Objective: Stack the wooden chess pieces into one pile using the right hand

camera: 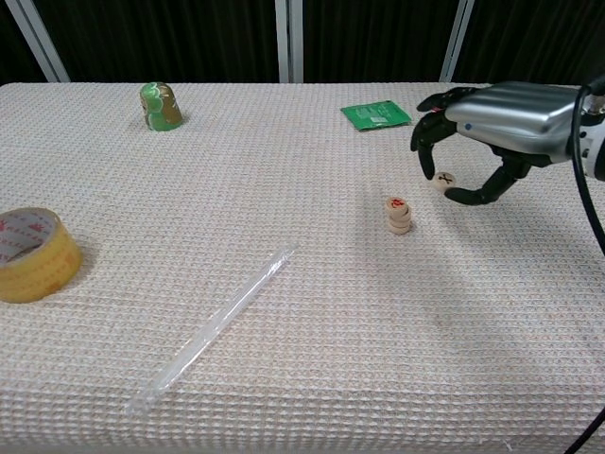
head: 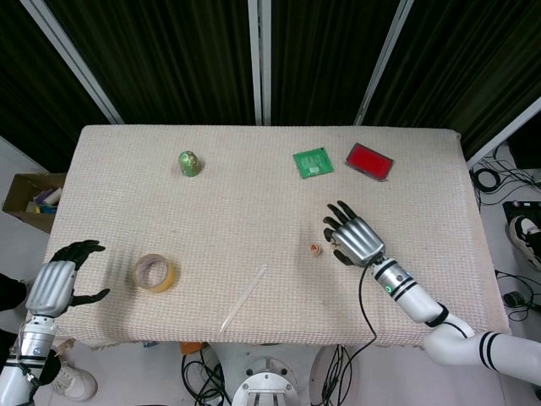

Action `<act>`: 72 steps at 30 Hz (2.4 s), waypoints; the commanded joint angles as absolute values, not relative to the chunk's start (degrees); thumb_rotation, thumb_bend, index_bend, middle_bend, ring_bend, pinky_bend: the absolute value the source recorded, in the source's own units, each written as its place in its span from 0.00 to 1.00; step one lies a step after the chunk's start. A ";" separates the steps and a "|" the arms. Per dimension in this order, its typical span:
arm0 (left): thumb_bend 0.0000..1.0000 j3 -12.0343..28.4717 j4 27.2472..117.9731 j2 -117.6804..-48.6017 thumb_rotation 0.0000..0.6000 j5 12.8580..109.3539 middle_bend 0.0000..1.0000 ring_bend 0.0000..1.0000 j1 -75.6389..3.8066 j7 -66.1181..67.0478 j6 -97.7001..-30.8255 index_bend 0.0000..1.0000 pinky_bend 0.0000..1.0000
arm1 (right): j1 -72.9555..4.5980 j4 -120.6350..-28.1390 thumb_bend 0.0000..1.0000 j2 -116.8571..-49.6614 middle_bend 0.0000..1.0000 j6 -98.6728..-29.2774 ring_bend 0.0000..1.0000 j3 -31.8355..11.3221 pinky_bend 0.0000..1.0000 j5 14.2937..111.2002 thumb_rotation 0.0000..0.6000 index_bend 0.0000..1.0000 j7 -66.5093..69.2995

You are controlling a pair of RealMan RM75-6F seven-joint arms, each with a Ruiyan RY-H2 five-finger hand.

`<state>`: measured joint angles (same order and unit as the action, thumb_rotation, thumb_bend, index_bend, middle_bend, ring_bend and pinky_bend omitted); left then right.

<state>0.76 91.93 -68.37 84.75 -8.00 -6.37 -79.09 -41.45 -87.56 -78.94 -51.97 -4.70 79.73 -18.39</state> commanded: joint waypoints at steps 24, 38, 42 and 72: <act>0.00 0.64 91.08 -68.73 1.00 84.46 0.19 0.17 -7.81 -7.17 -78.77 0.26 0.21 | -47.54 -86.72 0.36 -82.56 0.23 -46.04 0.00 -5.17 0.00 73.92 1.00 0.49 -27.07; 0.00 0.64 91.16 -68.59 1.00 84.22 0.19 0.17 -7.79 -7.19 -78.55 0.26 0.21 | -48.38 -85.77 0.36 -83.42 0.22 -45.91 0.00 -4.69 0.00 73.97 1.00 0.46 -26.69; 0.00 0.61 91.11 -68.65 1.00 84.21 0.19 0.17 -7.77 -7.21 -78.52 0.26 0.21 | -48.41 -85.77 0.36 -83.44 0.22 -46.14 0.00 -4.56 0.00 73.99 1.00 0.45 -26.58; 0.00 1.55 89.40 -68.25 1.00 83.63 0.19 0.17 -6.94 -2.84 -81.06 0.26 0.21 | -35.78 -93.47 0.35 -73.55 0.23 -66.65 0.02 -3.96 0.12 76.26 1.00 0.23 -19.78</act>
<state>1.22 90.03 -68.22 84.01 -7.22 -4.28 -80.31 -40.00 -91.87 -76.39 -61.42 -4.10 75.63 -22.67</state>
